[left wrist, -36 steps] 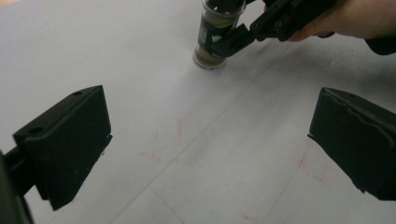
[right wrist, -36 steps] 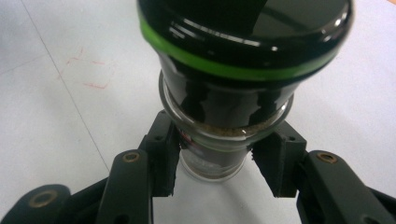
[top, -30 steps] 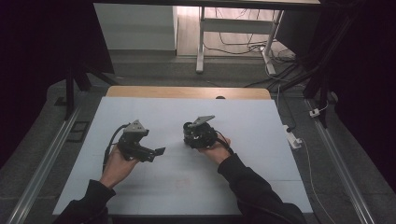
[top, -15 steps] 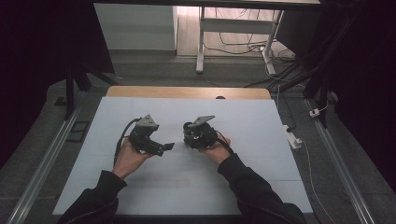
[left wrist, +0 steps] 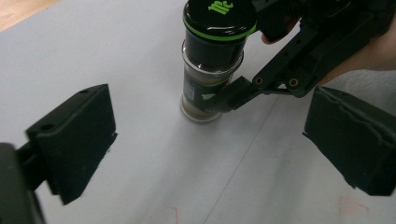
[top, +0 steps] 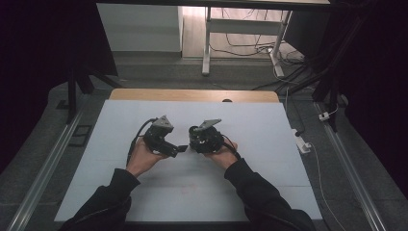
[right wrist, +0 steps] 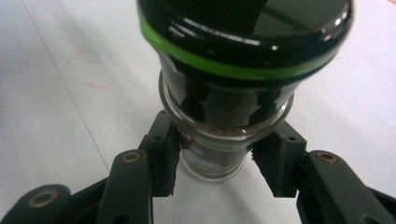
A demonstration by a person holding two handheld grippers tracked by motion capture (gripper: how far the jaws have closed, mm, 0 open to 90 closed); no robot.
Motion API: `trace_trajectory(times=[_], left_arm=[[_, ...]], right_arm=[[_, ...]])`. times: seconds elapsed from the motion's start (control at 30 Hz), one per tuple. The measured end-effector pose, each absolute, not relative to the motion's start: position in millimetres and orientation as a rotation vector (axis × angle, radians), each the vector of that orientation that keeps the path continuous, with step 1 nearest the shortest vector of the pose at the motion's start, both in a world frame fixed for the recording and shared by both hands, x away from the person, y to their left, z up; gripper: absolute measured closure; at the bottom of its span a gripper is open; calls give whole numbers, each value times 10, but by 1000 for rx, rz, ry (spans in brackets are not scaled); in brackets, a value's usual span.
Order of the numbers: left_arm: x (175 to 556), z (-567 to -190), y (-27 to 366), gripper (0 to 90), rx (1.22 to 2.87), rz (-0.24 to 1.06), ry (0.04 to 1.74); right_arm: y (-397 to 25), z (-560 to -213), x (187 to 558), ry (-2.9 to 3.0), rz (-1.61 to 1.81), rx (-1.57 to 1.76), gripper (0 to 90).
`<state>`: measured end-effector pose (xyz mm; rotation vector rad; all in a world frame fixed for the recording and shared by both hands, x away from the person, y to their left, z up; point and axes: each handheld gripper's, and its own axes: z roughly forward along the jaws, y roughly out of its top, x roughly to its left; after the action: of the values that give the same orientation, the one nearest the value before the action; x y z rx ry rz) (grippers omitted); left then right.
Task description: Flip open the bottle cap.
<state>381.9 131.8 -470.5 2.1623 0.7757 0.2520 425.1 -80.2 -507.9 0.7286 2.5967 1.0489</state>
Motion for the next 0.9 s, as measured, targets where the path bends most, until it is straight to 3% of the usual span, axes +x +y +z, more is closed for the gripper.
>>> trace_trajectory(times=[0.1,0.43,0.6,0.9], left_arm=[[3820,-4700,1288,157,2174,272,751],[3832,-4683,1199,674,2185,250,692],[3823,-4671,1119,858,2200,246,667],[3848,-4666,1076,889,2171,227,692]], right_arm=[[-801,-5079,4250,2597,1049,730,529],[-800,-5078,4249,2596,1048,731,529],[-799,-5077,4247,2597,1048,733,529],[-798,-5076,4247,2597,1045,732,529]])
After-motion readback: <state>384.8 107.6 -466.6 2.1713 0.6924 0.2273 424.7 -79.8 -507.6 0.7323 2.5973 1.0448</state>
